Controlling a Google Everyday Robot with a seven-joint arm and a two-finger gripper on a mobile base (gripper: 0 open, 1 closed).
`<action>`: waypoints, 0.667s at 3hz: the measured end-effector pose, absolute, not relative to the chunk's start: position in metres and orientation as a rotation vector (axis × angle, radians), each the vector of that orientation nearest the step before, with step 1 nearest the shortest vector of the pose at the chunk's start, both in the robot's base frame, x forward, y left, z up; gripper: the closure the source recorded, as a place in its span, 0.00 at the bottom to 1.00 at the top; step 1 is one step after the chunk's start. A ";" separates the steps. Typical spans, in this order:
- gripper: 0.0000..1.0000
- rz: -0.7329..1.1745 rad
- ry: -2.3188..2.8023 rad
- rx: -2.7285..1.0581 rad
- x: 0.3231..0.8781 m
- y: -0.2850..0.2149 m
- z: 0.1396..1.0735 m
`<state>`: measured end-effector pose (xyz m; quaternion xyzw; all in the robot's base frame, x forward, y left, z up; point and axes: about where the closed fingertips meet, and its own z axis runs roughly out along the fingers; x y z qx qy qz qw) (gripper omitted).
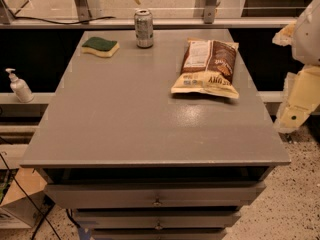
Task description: Pick brown chip bag
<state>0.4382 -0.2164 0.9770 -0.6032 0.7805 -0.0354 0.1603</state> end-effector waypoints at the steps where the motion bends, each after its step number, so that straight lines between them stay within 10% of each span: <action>1: 0.00 -0.101 2.230 -1.723 0.438 -0.216 0.977; 2: 0.00 -0.120 2.168 -1.724 0.440 -0.212 0.981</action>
Offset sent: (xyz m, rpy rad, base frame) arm 0.0065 0.0114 0.0077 0.0401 -0.1222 0.0779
